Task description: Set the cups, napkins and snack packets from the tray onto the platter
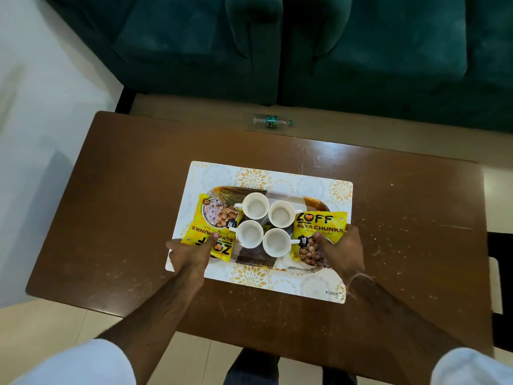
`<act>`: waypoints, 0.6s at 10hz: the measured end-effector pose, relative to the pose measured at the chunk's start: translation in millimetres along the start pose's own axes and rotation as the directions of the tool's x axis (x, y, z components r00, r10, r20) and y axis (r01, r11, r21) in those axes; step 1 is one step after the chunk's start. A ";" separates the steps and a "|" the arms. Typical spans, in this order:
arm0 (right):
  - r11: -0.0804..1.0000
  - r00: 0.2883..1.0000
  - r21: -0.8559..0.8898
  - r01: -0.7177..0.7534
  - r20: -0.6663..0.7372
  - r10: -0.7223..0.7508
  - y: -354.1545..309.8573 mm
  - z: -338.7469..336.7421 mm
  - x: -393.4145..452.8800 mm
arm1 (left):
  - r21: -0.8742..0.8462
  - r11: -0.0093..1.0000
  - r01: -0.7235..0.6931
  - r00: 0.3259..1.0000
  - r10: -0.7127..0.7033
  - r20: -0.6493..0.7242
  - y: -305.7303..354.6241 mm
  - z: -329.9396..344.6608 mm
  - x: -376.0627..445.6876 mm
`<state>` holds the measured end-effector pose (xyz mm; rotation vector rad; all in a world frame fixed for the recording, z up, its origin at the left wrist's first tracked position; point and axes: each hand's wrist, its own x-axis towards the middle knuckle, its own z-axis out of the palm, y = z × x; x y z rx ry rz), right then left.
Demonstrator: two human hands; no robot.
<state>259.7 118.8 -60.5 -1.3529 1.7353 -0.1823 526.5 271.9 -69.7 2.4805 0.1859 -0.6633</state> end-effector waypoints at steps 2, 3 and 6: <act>0.999 0.998 -0.053 -0.012 0.058 0.015 -0.2 -8.3 -2.9 | -0.029 1.000 -0.010 0.993 0.013 0.115 -1.5 -8.5 13.3; 0.996 0.996 -0.089 -0.020 0.079 0.027 -1.4 -12.7 -4.8 | -0.039 0.999 -0.009 0.969 0.018 0.245 -0.5 -14.1 18.7; 0.977 0.982 -0.214 -0.026 0.179 0.066 -12.0 -34.0 -25.6 | 0.040 0.995 -0.087 0.935 0.067 0.349 5.9 -39.1 8.3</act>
